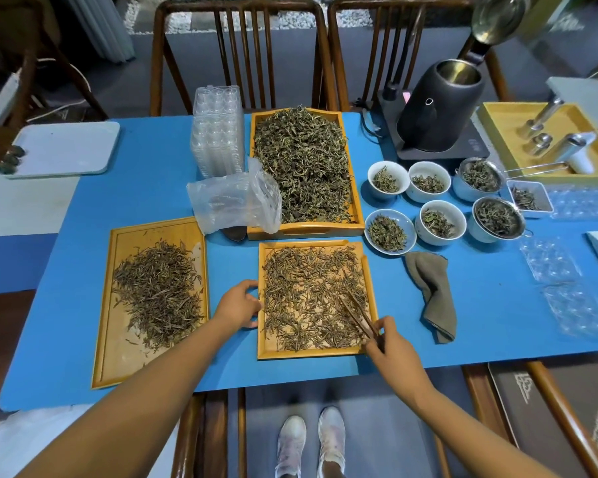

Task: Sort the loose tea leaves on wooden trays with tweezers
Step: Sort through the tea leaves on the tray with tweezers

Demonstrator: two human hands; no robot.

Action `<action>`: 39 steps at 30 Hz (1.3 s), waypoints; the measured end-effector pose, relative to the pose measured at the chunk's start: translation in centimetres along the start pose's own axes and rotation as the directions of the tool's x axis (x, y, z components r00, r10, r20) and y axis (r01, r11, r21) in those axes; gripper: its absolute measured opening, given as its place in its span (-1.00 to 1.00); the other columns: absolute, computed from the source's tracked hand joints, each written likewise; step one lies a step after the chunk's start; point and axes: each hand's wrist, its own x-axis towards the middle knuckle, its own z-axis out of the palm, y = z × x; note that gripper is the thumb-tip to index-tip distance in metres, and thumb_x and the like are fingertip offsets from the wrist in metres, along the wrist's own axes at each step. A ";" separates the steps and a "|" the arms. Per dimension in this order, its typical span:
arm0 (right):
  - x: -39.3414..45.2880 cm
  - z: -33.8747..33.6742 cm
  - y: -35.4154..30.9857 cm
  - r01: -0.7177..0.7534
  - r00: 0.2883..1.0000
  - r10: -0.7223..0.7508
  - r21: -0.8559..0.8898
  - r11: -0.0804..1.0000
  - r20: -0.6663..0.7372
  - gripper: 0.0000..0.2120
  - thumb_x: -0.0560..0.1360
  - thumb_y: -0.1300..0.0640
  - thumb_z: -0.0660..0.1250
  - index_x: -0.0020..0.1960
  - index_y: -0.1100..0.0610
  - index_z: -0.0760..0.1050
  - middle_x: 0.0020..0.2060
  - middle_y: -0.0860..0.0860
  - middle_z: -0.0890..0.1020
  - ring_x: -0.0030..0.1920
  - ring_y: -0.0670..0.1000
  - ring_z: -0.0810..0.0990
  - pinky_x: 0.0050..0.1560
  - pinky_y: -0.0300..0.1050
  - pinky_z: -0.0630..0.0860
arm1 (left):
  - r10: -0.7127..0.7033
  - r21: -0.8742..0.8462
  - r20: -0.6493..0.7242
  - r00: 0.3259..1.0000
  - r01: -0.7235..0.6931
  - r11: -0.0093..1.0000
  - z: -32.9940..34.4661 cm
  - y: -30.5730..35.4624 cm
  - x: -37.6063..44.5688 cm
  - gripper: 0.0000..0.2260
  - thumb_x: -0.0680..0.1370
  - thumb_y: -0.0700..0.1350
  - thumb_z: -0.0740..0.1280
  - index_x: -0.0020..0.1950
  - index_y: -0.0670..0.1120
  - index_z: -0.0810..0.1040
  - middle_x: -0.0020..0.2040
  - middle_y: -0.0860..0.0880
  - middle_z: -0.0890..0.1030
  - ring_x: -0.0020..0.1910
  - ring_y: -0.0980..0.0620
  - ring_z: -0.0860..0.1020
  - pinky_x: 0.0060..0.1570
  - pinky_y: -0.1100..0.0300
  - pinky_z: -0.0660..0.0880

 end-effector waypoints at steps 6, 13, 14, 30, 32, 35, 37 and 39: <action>-1.4 -0.7 1.6 -0.010 0.999 0.010 -0.012 1.000 0.038 -0.89 0.56 0.17 0.20 0.02 0.15 0.28 -0.41 -0.02 0.38 -0.45 -0.06 0.32 -0.45 -0.18 0.19 | -0.007 0.040 -0.007 1.000 0.007 0.999 -0.1 0.1 0.2 -0.54 0.53 -0.38 0.27 0.40 -0.10 0.35 -0.23 -0.05 0.49 -0.23 0.02 0.48 -0.25 0.08 0.58; -1.9 -0.8 2.3 -0.013 0.999 0.013 0.012 1.000 0.034 -0.88 0.56 0.16 0.21 0.02 0.15 0.28 -0.39 0.00 0.40 -0.44 -0.05 0.35 -0.45 -0.18 0.20 | -0.021 0.052 -0.017 1.000 0.022 0.998 0.0 0.3 0.2 -0.55 0.53 -0.38 0.27 0.38 -0.10 0.36 -0.21 -0.05 0.47 -0.21 0.03 0.49 -0.34 0.15 0.55; -1.8 -0.9 2.4 -0.009 1.000 0.009 0.019 1.000 0.027 -0.88 0.56 0.16 0.21 0.02 0.14 0.28 -0.39 -0.01 0.40 -0.44 -0.06 0.34 -0.45 -0.18 0.20 | -0.023 0.055 -0.021 1.000 0.024 0.998 0.1 0.3 0.2 -0.55 0.53 -0.38 0.26 0.38 -0.10 0.36 -0.21 -0.05 0.47 -0.20 0.02 0.49 -0.34 0.14 0.55; 3.8 -5.5 3.1 0.038 0.947 0.013 0.150 0.988 -0.322 -0.87 0.50 0.24 0.26 0.02 0.21 0.36 -0.21 0.08 0.39 -0.32 0.01 0.36 -0.37 -0.12 0.25 | -0.033 0.053 -0.059 0.998 0.036 0.998 0.6 0.4 0.4 -0.55 0.53 -0.39 0.25 0.39 -0.13 0.34 -0.20 -0.07 0.46 0.16 -0.19 0.52 -0.21 0.03 0.55; 4.4 -6.6 3.8 0.033 0.926 0.030 0.159 0.987 -0.377 -0.89 0.48 0.25 0.27 -0.04 0.22 0.36 -0.20 0.10 0.40 -0.24 0.09 0.39 -0.31 -0.08 0.25 | -0.040 0.050 -0.058 0.998 0.043 0.998 0.6 0.4 0.4 -0.56 0.53 -0.40 0.25 0.38 -0.13 0.34 -0.21 -0.07 0.46 0.20 -0.21 0.51 -0.15 0.00 0.55; 5.3 -8.3 5.2 -0.003 0.897 0.088 0.192 0.981 -0.434 -0.88 0.47 0.25 0.28 -0.03 0.25 0.39 -0.13 0.21 0.49 -0.13 0.21 0.47 -0.18 0.00 0.38 | -0.051 0.053 -0.063 0.997 0.054 0.997 0.6 0.5 0.4 -0.57 0.53 -0.40 0.25 0.37 -0.13 0.35 -0.23 -0.07 0.45 0.11 -0.18 0.53 -0.19 0.01 0.55; 5.9 -9.3 6.4 -0.042 0.878 0.125 0.184 0.982 -0.463 -0.83 0.46 0.26 0.28 0.03 0.27 0.41 -0.10 0.25 0.53 -0.09 0.25 0.50 -0.10 0.09 0.44 | -0.049 0.063 -0.071 0.996 0.053 0.997 0.6 0.4 0.4 -0.57 0.53 -0.39 0.25 0.37 -0.12 0.36 -0.22 -0.06 0.46 0.00 -0.10 0.50 -0.26 0.06 0.55; 6.3 -10.1 7.7 -0.082 0.863 0.149 0.157 0.984 -0.483 -0.78 0.47 0.26 0.29 0.08 0.31 0.41 -0.08 0.29 0.54 -0.07 0.28 0.50 -0.06 0.14 0.46 | -0.049 0.069 -0.077 0.996 0.054 0.996 0.6 0.4 0.5 -0.58 0.53 -0.39 0.26 0.36 -0.12 0.36 -0.21 -0.06 0.46 -0.03 -0.08 0.49 -0.26 0.06 0.55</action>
